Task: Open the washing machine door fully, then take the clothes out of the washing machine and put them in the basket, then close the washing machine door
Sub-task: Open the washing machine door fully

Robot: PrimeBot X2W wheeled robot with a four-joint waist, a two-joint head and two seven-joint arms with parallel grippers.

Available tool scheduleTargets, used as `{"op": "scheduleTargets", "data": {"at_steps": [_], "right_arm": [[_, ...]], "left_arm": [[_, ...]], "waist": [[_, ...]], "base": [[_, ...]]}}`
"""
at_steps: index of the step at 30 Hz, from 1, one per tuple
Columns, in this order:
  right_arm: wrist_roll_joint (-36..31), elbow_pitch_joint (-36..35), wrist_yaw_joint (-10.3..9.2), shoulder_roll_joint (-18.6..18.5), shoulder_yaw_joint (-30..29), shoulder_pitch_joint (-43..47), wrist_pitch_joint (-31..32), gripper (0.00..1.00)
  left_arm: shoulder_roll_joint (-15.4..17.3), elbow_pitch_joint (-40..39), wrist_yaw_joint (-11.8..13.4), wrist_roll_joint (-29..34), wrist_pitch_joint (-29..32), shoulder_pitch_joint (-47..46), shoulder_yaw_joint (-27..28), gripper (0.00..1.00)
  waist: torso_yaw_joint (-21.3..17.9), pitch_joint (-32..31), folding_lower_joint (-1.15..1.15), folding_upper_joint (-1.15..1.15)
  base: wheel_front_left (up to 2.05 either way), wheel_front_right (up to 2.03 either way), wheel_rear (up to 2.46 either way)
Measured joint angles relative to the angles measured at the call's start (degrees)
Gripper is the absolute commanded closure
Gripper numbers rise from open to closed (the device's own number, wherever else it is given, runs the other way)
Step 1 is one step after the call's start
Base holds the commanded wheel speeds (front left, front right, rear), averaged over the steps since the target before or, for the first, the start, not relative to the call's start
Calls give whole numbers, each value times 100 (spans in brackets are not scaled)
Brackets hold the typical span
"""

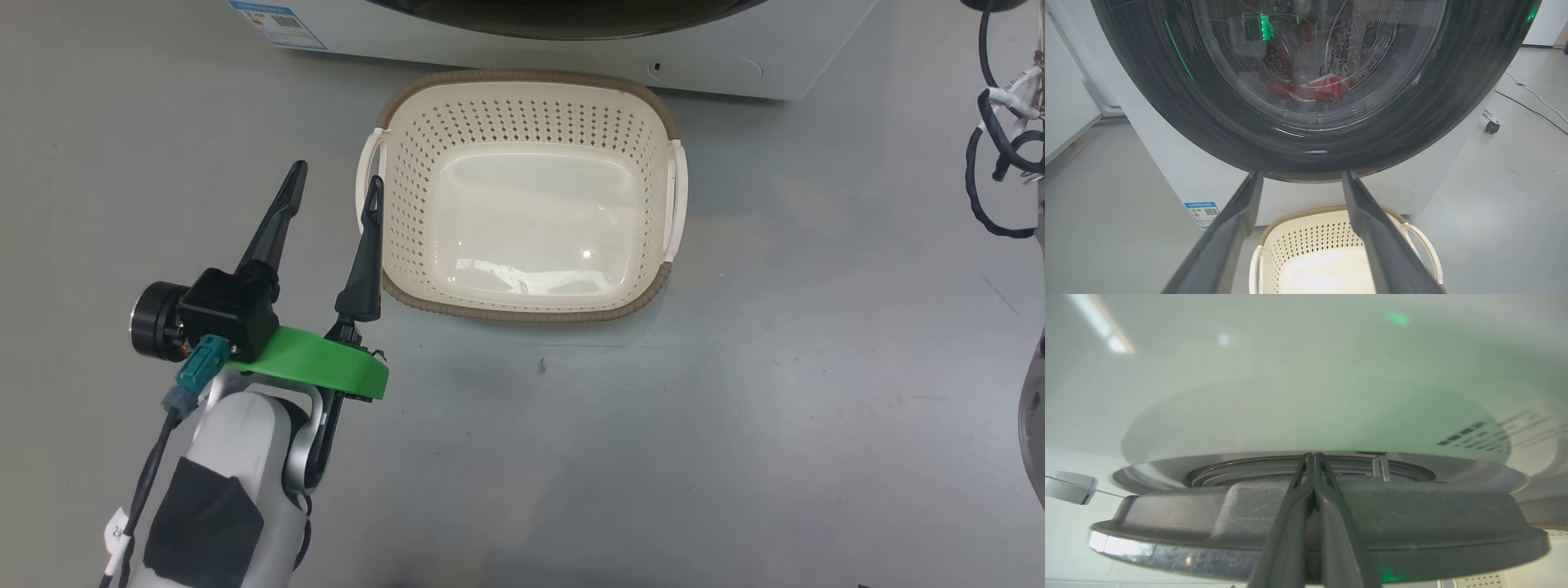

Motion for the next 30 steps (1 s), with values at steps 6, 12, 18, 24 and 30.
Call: {"op": "scheduleTargets", "data": {"at_steps": [6, 12, 18, 24, 30], "right_arm": [[60, 140, 32, -71, 19, -98, 199, 100], [176, 231, 109, -123, 16, -141, 405, 100], [275, 296, 194, -135, 15, -141, 602, 100], [361, 417, 334, -115, 30, -92, 765, 100], [452, 495, 387, -46, 56, 66, 922, 100]], "left_arm": [[-19, 8, 0, 7, 0, -25, -1, 0], [-35, 16, 0, 7, 0, -26, 15, 0], [-40, 51, 0, 55, 0, -26, 45, 0], [-49, 135, 7, 56, 0, -29, 171, 0], [-58, 194, 7, 107, 0, -29, 181, 0]], "waist": [[40, 27, 0, 0], [59, 39, 0, 0], [31, 27, 0, 0], [-19, -46, 0, 0], [-92, -170, 0, 0]], "base": [[0, 0, 0], [0, 0, 0], [0, 0, 0], [0, 0, 0], [0, 0, 0]]}}
